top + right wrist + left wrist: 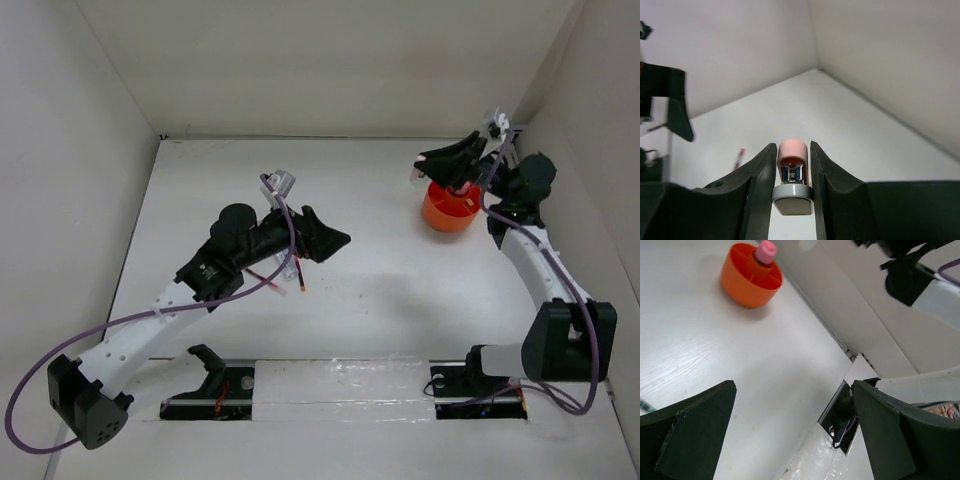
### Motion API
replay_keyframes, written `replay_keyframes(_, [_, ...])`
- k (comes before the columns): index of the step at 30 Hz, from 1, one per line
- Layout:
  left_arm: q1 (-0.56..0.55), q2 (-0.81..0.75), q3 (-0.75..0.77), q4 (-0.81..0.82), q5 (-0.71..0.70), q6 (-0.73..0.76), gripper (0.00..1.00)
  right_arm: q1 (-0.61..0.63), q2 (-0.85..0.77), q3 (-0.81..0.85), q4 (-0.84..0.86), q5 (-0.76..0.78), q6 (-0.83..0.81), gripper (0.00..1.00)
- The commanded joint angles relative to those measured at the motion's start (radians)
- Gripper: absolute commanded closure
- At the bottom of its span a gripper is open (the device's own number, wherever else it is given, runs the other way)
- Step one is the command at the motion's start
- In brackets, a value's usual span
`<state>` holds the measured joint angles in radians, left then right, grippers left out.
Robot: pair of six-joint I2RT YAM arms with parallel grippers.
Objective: Sort the stationery into containers
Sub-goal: Place the stapler in the storage box.
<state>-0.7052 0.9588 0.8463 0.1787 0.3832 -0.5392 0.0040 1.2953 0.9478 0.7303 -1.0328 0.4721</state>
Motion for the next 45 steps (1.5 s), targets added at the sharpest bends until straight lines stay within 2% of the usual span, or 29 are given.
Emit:
replay_keyframes(1, [0.003, 0.003, 0.112, -0.258, -0.165, -0.047, 0.00, -0.093, 0.100, 0.159, 0.046, -0.088, -0.145, 1.00])
replay_keyframes(3, [0.003, 0.003, 0.173, -0.388, -0.242, -0.035, 0.00, -0.168, 0.189, 0.306, 0.028, -0.229, -0.136, 1.00])
replay_keyframes(4, [0.003, 0.003, 0.186, -0.489, -0.274, -0.024, 0.00, -0.189, 0.285, 0.359, 0.009, -0.269, -0.136, 1.00])
replay_keyframes(5, [0.003, -0.017, 0.195, -0.531, -0.344, -0.012, 0.00, -0.209, 0.336, 0.406, -0.002, -0.309, -0.126, 1.00])
replay_keyframes(8, [0.003, -0.081, 0.195, -0.619, -0.430, 0.037, 0.00, -0.263, 0.511, 0.577, -0.012, -0.394, -0.051, 1.00])
replay_keyframes(10, [0.012, -0.104, 0.195, -0.630, -0.441, 0.065, 0.00, -0.274, 0.547, 0.594, 0.197, -0.394, 0.066, 1.00])
replay_keyframes(13, [0.023, -0.127, 0.159, -0.630, -0.432, 0.119, 0.00, -0.274, 0.628, 0.687, 0.312, -0.456, 0.234, 1.00])
replay_keyframes(14, [0.023, -0.127, 0.148, -0.621, -0.432, 0.119, 0.00, -0.265, 0.642, 0.687, 0.437, -0.457, 0.328, 1.00])
replay_keyframes(15, [0.033, -0.127, 0.139, -0.610, -0.414, 0.131, 0.00, -0.265, 0.656, 0.674, 0.600, -0.457, 0.559, 1.00])
replay_keyframes(16, [0.033, -0.127, 0.139, -0.610, -0.397, 0.143, 0.00, -0.275, 0.665, 0.674, 0.844, -0.445, 0.654, 1.00])
replay_keyframes(18, [0.044, -0.118, 0.139, -0.610, -0.382, 0.143, 0.00, -0.276, 0.685, 0.695, 0.960, -0.444, 0.800, 1.00])
replay_keyframes(20, [0.044, -0.118, 0.129, -0.601, -0.363, 0.156, 0.00, -0.303, 0.696, 0.695, 1.026, -0.423, 0.824, 1.00])
replay_keyframes(21, [0.044, -0.118, 0.129, -0.601, -0.363, 0.156, 0.00, -0.315, 0.679, 0.634, 1.073, -0.406, 0.841, 1.00])
replay_keyframes(24, [0.044, -0.118, 0.120, -0.590, -0.342, 0.165, 0.00, -0.355, 0.624, 0.463, 1.084, -0.365, 0.769, 1.00])
replay_keyframes(28, [0.044, -0.109, 0.120, -0.590, -0.331, 0.165, 0.00, -0.380, 0.555, 0.337, 1.084, -0.346, 0.694, 1.00])
replay_keyframes(45, [0.044, -0.035, 0.120, -0.581, -0.302, 0.183, 0.00, -0.461, 0.685, 0.368, 1.083, -0.306, 0.651, 1.00])
